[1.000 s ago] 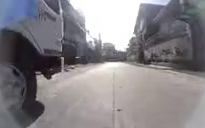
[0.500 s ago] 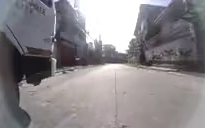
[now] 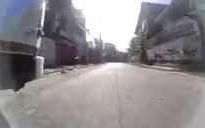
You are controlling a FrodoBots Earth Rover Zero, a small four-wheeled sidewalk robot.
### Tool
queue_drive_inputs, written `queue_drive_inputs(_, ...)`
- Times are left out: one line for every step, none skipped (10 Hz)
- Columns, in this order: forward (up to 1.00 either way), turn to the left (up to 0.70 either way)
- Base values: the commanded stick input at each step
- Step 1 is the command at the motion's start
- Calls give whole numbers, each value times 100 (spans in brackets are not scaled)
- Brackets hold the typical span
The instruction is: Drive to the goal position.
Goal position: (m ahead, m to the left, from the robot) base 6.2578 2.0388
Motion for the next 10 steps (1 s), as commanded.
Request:
queue_drive_inputs(70, 0)
queue_drive_inputs(70, 0)
queue_drive_inputs(70, 0)
queue_drive_inputs(70, 0)
queue_drive_inputs(70, 0)
queue_drive_inputs(70, 0)
queue_drive_inputs(70, 0)
queue_drive_inputs(70, 0)
queue_drive_inputs(70, 0)
queue_drive_inputs(70, 0)
